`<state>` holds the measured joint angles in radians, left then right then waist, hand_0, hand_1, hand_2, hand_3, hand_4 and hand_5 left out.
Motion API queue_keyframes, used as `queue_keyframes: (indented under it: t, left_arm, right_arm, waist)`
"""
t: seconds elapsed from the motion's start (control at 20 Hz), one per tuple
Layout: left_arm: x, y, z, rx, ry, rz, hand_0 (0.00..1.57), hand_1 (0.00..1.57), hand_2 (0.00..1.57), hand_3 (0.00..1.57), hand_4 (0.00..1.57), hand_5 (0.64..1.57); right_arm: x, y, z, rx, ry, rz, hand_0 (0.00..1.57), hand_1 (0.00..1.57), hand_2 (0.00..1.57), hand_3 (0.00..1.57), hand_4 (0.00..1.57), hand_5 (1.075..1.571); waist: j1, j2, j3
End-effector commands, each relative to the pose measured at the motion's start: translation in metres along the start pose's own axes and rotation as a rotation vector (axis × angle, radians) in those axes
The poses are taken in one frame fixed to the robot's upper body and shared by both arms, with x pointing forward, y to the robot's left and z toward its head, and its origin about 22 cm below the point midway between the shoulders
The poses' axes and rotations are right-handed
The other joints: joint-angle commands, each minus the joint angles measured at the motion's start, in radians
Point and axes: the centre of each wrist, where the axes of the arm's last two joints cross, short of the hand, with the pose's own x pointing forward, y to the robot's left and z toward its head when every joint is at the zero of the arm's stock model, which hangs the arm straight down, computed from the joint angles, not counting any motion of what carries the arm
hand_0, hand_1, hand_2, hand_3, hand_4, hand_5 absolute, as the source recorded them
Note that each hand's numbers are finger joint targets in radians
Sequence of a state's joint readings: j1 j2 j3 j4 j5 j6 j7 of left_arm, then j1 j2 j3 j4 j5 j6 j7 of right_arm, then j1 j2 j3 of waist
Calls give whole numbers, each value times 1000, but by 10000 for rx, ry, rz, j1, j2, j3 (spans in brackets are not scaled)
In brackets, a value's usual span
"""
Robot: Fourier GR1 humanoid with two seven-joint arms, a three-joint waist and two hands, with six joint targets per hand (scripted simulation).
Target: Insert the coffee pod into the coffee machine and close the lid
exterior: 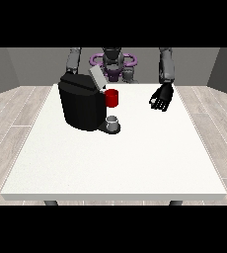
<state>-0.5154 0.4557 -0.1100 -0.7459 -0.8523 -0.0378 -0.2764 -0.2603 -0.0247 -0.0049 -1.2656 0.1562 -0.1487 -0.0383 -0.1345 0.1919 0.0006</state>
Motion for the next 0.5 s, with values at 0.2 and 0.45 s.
queue_keyframes:
  t: [0.2, 0.45]
  left_arm:
    - [15, -7, -17, -269, -274, 40, 1149, 1149, 1257, 1162, 466, 1571]
    - [28, 19, -26, 94, -1742, 1599, 1433, 1433, 1423, 1352, 489, 1571]
  right_arm:
    - [-3, 11, 0, -319, 572, 656, 0, 0, 0, 0, 0, 1571]
    - [-21, -7, 2, -651, 873, 774, 0, 0, 0, 0, 0, 1571]
  waist:
    - [81, -448, -9]
    - [308, -652, -5]
